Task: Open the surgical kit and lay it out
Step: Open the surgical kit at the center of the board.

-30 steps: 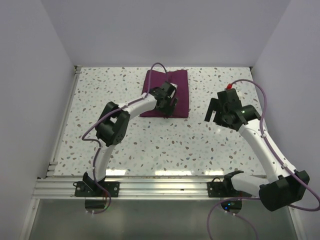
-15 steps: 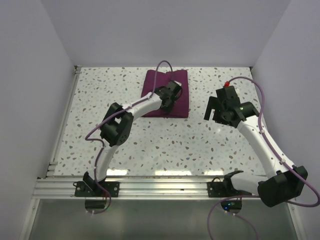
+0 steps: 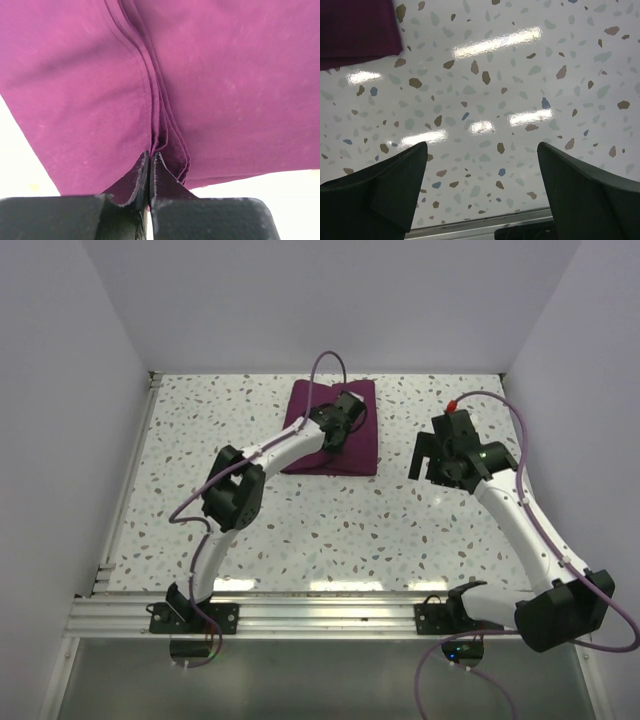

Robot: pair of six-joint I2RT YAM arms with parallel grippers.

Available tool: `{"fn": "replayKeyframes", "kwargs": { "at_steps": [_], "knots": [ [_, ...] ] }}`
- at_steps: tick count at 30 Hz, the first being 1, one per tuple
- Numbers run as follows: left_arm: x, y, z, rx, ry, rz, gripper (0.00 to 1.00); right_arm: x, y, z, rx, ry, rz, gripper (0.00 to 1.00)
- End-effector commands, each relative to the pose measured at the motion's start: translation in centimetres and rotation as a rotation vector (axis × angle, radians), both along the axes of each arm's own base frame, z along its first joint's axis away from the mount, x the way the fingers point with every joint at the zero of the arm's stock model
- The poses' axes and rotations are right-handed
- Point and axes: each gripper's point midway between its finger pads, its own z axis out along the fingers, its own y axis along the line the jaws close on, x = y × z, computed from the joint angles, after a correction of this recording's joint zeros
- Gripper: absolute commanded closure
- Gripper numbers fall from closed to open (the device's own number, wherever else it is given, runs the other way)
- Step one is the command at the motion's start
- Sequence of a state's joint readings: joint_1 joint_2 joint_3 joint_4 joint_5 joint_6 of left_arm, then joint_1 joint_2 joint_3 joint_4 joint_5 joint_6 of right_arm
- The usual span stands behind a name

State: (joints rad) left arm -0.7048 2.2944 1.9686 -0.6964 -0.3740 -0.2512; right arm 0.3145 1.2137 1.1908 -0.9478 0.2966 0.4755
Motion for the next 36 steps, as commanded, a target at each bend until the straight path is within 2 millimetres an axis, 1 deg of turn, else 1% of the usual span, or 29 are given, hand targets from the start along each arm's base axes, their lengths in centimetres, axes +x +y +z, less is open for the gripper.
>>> {"fn": "replayKeyframes", "kwargs": {
  "at_steps": [1,2,3,4,5,6,7,8,9,10,11,12,13,14,15,16,17,18,21,22,24,25,26,27,28,29,31,32,36],
  "knots": [
    [2.8,1.0,7.3,-0.105,-0.124,0.071,1.0,1.9,0.8,2.1,0.016,-0.066,0.032,0.05],
    [3.2,2.0,9.3,-0.14,-0.149,0.097,1.0,2.3,1.1,2.1,0.02,-0.07,0.037,0.05],
    [3.7,3.0,10.1,-0.172,-0.156,0.137,1.0,2.9,1.3,2.9,0.026,-0.088,0.044,0.05],
    [5.0,5.8,10.7,-0.206,-0.156,0.198,1.0,3.5,1.8,3.2,0.044,-0.097,0.058,0.05],
    [5.5,7.7,12.6,-0.251,-0.18,0.24,1.0,4.1,2.2,2.8,0.047,-0.081,0.065,0.05],
    [5.6,9.8,11.9,-0.269,-0.16,0.298,1.0,4.9,2.7,3.6,0.063,-0.099,0.073,0.05],
    [6.6,14.0,11.8,-0.278,-0.164,0.383,1.0,5.5,3.1,3.7,0.071,-0.097,0.08,0.05],
    [6.8,16.1,13.1,-0.306,-0.201,0.427,1.0,6.0,3.7,3.9,0.091,-0.098,0.095,0.05],
    [5.9,18.5,10.7,-0.291,-0.157,0.492,1.0,7.1,4.3,3.9,0.1,-0.092,0.102,0.05],
    [5.9,22.4,9.9,-0.298,-0.146,0.579,1.0,7.6,4.7,4.0,0.11,-0.093,0.111,0.06],
    [5.3,24.3,9.8,-0.313,-0.14,0.625,1.0,8.0,5.4,3.9,0.127,-0.085,0.13,0.06],
    [3.7,27.3,6.9,-0.313,-0.076,0.72,0.92,9.1,5.9,3.7,0.129,-0.075,0.138,0.06],
    [2.8,28.3,5.7,-0.319,-0.048,0.754,0.82,9.5,6.3,3.6,0.135,-0.07,0.146,0.06],
    [2.1,29.0,5.1,-0.335,-0.037,0.77,0.69,9.8,7.2,3.4,0.151,-0.056,0.174,0.06],
    [0.3,29.9,2.6,-0.317,0.022,0.797,0.38,10.6,7.9,3.0,0.149,-0.045,0.2,0.06],
    [-0.5,30.0,1.8,-0.308,0.044,0.803,0.27,11.0,8.4,2.7,0.147,-0.037,0.219,0.06],
    [-1.1,29.9,1.1,-0.302,0.059,0.793,0.18,11.3,9.6,3.2,0.145,-0.047,0.265,0.05],
    [-2.4,29.5,-0.4,-0.304,0.107,0.785,0.11,11.9,10.3,1.9,0.13,-0.014,0.282,0.04],
    [-4.1,28.6,-2.1,-0.33,0.164,0.77,0.08,12.4,12.6,1.8,0.111,-0.001,0.34,0.03],
    [-4.1,28.5,-2.0,-0.339,0.157,0.769,0.08,12.7,13.2,1.0,0.109,0.023,0.35,0.03],
    [-4.7,28.2,-2.5,-0.351,0.174,0.764,0.08,12.8,15.6,1.2,0.121,0.018,0.397,0.02],
    [-4.8,28.2,-2.5,-0.351,0.176,0.764,0.09,12.9,16.6,0.1,0.118,0.042,0.415,0.03],
    [-5.0,28.3,-2.7,-0.347,0.181,0.764,0.09,12.7,18.7,0.9,0.126,0.024,0.459,0.02],
    [-5.0,28.3,-2.7,-0.344,0.181,0.762,0.1,12.7,19.7,0.8,0.123,0.025,0.478,0.02],
    [-5.0,28.3,-2.7,-0.344,0.181,0.761,0.1,12.1,21.5,-0.7,0.103,0.058,0.511,0.03],
    [-5.1,28.3,-2.9,-0.339,0.183,0.76,0.1,12.3,22.6,-0.1,0.108,0.042,0.523,0.03],
    [-5.0,28.3,-2.9,-0.342,0.184,0.755,0.1,12.0,24.1,-1.1,0.09,0.061,0.539,0.03],
    [-5.0,28.2,-3.0,-0.345,0.185,0.755,0.11,11.9,25.5,-2.1,0.08,0.075,0.553,0.03],
    [-4.7,27.8,-2.9,-0.366,0.196,0.744,0.14,12.4,25.7,-4.8,0.002,0.106,0.505,0.04]
  ]
}}
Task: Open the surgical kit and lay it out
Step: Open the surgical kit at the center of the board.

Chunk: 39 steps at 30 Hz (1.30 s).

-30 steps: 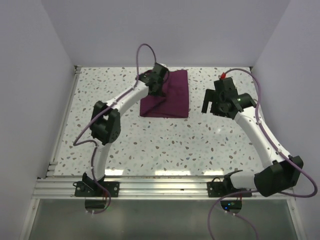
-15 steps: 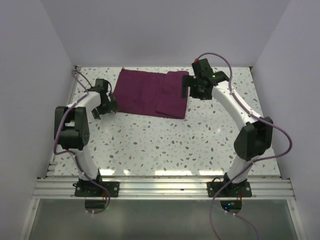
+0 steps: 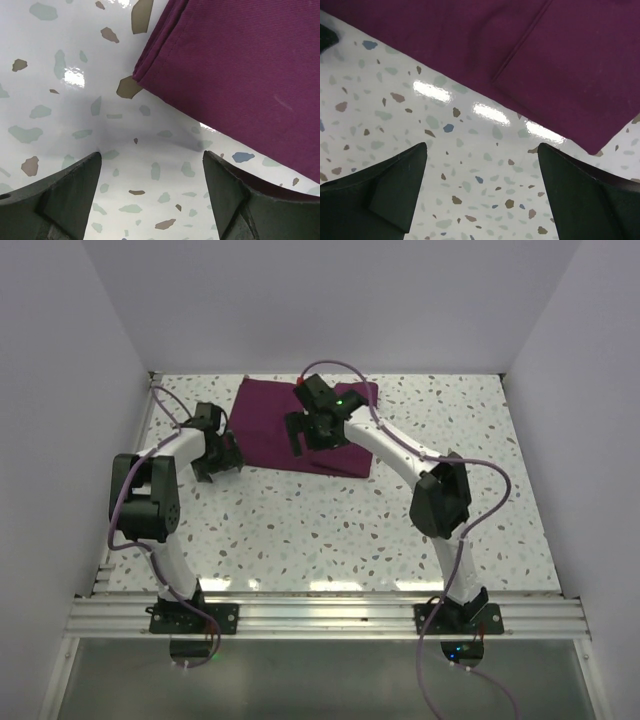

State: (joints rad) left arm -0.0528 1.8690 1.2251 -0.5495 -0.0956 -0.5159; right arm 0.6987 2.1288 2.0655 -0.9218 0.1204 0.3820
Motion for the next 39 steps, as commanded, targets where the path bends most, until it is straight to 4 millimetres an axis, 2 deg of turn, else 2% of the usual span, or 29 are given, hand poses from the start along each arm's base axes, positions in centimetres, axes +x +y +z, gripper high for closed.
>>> {"fn": "replayKeyframes", "kwargs": {
  "at_steps": [1,6,9,10,15,19,21,23,28,29,30,32,33,36,39],
  "knots": [
    [1.1,-0.5,1.6,-0.042,-0.064,0.006,0.15,0.6,-1.2,-1.8,-0.095,0.016,-0.053,0.04],
    [0.6,-0.5,1.7,-0.037,-0.059,-0.017,0.16,2.1,-1.9,-4.6,-0.191,0.013,-0.088,0.06],
    [0.2,-0.6,1.6,-0.038,-0.049,-0.03,0.16,2.8,-2.2,-5.4,-0.222,0.001,-0.108,0.08],
    [0.1,-0.6,1.8,-0.039,-0.052,-0.031,0.17,3.0,-2.1,-6.5,-0.238,0.008,-0.109,0.1],
    [0.2,-0.7,2.1,-0.039,-0.055,-0.054,0.18,3.6,-2.3,-8.0,-0.276,0.011,-0.12,0.2],
    [0.5,-0.6,2.2,-0.031,-0.05,-0.071,0.18,3.6,-2.4,-9.0,-0.292,0.021,-0.115,0.31],
    [0.7,-0.6,2.2,-0.029,-0.052,-0.078,0.18,3.3,-2.3,-9.5,-0.293,0.035,-0.11,0.4],
    [0.9,-0.6,2.2,-0.027,-0.052,-0.082,0.18,3.1,-2.3,-9.8,-0.291,0.044,-0.109,0.42],
    [1.0,-0.7,2.1,-0.033,-0.052,-0.088,0.18,2.9,-2.5,-10.3,-0.287,0.05,-0.109,0.54],
    [1.0,-0.7,2.1,-0.034,-0.052,-0.09,0.18,2.8,-2.5,-10.4,-0.288,0.052,-0.103,0.6],
    [0.9,-0.7,1.9,-0.035,-0.047,-0.091,0.18,2.8,-2.4,-10.4,-0.287,0.053,-0.101,0.74],
    [0.8,-0.8,1.9,-0.036,-0.047,-0.093,0.18,2.8,-2.4,-10.6,-0.289,0.057,-0.097,0.87],
    [0.9,-0.8,1.9,-0.037,-0.049,-0.094,0.18,2.7,-2.4,-10.8,-0.295,0.062,-0.093,0.98],
    [0.8,-0.9,1.8,-0.039,-0.047,-0.096,0.19,2.8,-2.5,-10.7,-0.3,0.06,-0.089,1.0],
    [0.9,-0.9,1.8,-0.043,-0.05,-0.096,0.19,3.1,-2.5,-9.7,-0.297,0.035,-0.087,1.0]
  ]
}}
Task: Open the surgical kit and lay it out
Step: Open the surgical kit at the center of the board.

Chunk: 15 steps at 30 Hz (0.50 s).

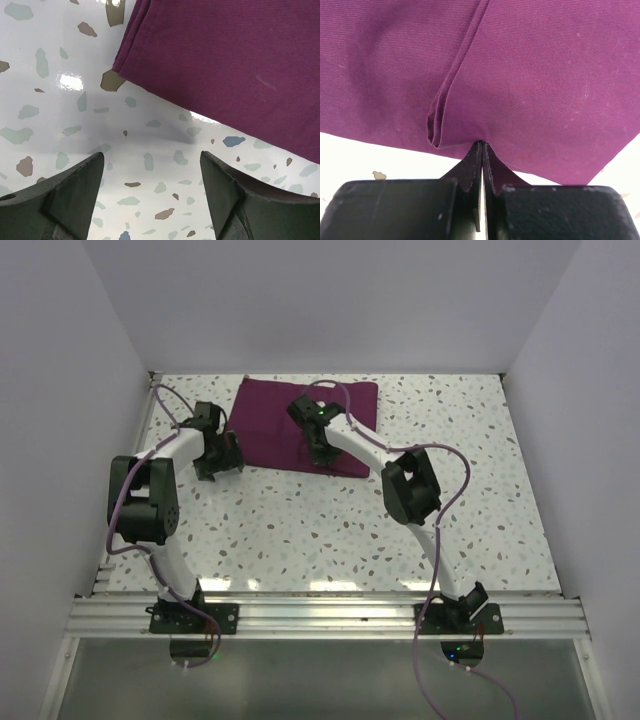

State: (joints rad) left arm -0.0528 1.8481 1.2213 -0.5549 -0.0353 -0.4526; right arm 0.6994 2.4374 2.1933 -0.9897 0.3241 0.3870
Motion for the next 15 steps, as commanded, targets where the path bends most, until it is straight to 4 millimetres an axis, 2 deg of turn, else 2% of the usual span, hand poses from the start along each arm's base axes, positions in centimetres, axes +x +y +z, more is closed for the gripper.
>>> {"fn": "replayKeyframes", "kwargs": {
  "at_steps": [1,4,6,9,10,11,12,13,14,15],
  "knots": [
    [1.2,-0.1,1.1,-0.012,-0.044,-0.014,0.19,0.8,-0.2,2.5,0.003,-0.06,0.006,1.0],
    [1.2,-0.1,1.1,-0.012,-0.047,-0.014,0.19,1.7,-0.8,4.6,0.014,-0.104,-0.008,1.0],
    [1.3,-0.1,1.2,-0.013,-0.05,-0.013,0.19,2.5,-1.9,7.5,0.014,-0.173,-0.042,1.0],
    [1.4,-0.1,1.4,-0.013,-0.056,-0.013,0.19,3.9,-6.3,11.4,-0.035,-0.277,-0.147,1.0],
    [1.5,-0.1,1.4,-0.012,-0.058,-0.012,0.19,4.1,-8.9,11.2,-0.064,-0.276,-0.21,1.0],
    [1.6,-0.1,1.4,-0.013,-0.061,-0.013,0.19,4.2,-10.5,11.8,-0.073,-0.294,-0.249,1.0],
    [1.6,-0.1,1.3,-0.015,-0.056,-0.013,0.19,4.2,-12.3,13.4,-0.074,-0.325,-0.297,1.0],
    [1.7,-0.2,1.3,-0.016,-0.058,-0.014,0.19,4.4,-15.1,13.7,-0.087,-0.331,-0.362,1.0],
    [1.7,-0.3,1.1,-0.017,-0.055,-0.016,0.19,3.7,-16.9,12.7,-0.115,-0.309,-0.407,1.0],
    [1.8,-0.3,1.0,-0.02,-0.051,-0.017,0.19,3.3,-18.7,13.8,-0.139,-0.341,-0.454,1.0]
  ]
}}
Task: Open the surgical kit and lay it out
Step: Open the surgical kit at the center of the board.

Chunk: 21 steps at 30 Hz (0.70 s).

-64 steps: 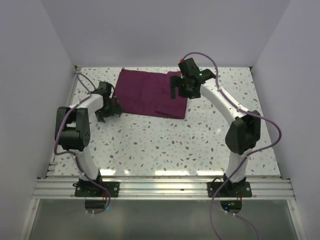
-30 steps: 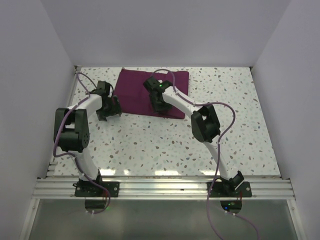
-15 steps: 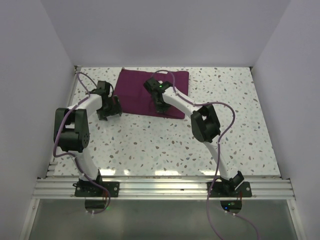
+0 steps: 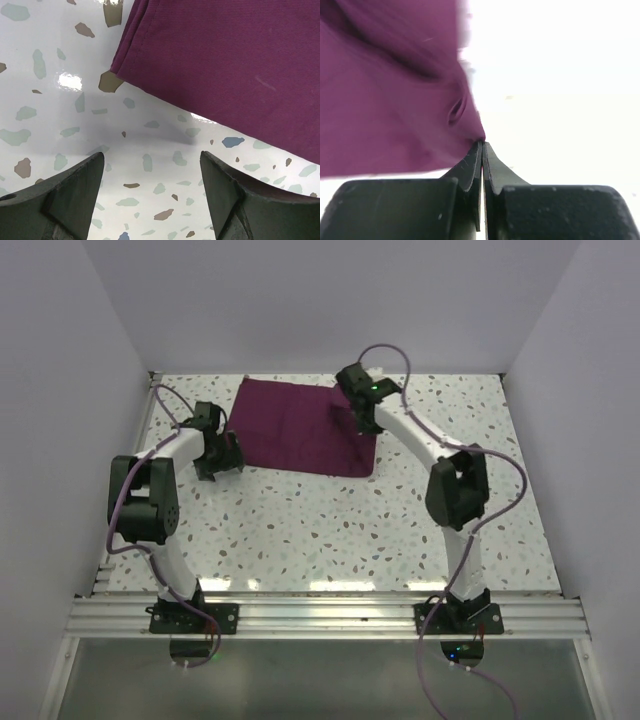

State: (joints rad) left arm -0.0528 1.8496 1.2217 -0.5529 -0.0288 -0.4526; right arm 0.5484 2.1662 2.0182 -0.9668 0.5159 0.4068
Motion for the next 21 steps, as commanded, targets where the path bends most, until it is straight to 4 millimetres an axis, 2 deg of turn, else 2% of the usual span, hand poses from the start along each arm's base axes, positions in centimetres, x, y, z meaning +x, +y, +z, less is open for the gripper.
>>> {"fn": "replayKeyframes", "kwargs": {
  "at_steps": [1,2,4,7,9,10,11,12,13,14,15,18,20,21],
  "knots": [
    [1.8,-0.2,0.9,-0.015,-0.049,-0.013,0.19,-0.2,-9.9,4.7,-0.085,-0.128,-0.267,1.0],
    [1.8,-0.3,0.9,-0.016,-0.049,-0.016,0.19,-1.3,-11.1,3.4,-0.109,-0.097,-0.3,1.0],
    [2.0,-0.5,0.8,-0.018,-0.049,-0.019,0.19,-2.7,-13.4,3.1,-0.15,-0.075,-0.362,1.0],
    [2.3,-0.7,0.7,-0.018,-0.049,-0.024,0.19,-5.6,-15.4,0.8,-0.211,0.008,-0.453,1.0],
    [2.3,-0.8,0.5,-0.018,-0.046,-0.026,0.19,-7.0,-16.0,-0.5,-0.227,0.044,-0.496,1.0],
    [2.4,-0.9,0.6,-0.02,-0.049,-0.026,0.2,-7.6,-15.8,-1.9,-0.217,0.096,-0.481,1.0],
    [2.4,-1.0,0.6,-0.02,-0.048,-0.029,0.2,-7.8,-15.8,-2.4,-0.215,0.115,-0.479,1.0],
    [2.4,-1.0,0.5,-0.02,-0.044,-0.029,0.19,-8.0,-15.9,-2.7,-0.218,0.135,-0.48,0.64],
    [2.4,-1.1,0.6,-0.018,-0.045,-0.032,0.2,-8.1,-15.9,-2.8,-0.218,0.138,-0.484,0.41],
    [2.4,-1.1,0.7,-0.016,-0.046,-0.032,0.2,-8.1,-16.3,-2.5,-0.235,0.132,-0.493,0.09],
    [2.3,-1.0,0.6,-0.011,-0.043,-0.035,0.2,-7.6,-16.4,-2.0,-0.229,0.115,-0.496,0.03],
    [2.1,-0.7,0.7,0.002,-0.045,-0.034,0.19,-6.3,-17.4,0.1,-0.225,0.052,-0.524,0.02],
    [1.7,-0.7,0.5,0.004,-0.039,-0.037,0.2,-4.3,-17.4,2.1,-0.184,0.0,-0.505,0.02],
    [1.4,-0.7,0.4,0.001,-0.036,-0.038,0.2,-2.8,-17.0,2.1,-0.118,-0.015,-0.491,0.02]
  ]
}}
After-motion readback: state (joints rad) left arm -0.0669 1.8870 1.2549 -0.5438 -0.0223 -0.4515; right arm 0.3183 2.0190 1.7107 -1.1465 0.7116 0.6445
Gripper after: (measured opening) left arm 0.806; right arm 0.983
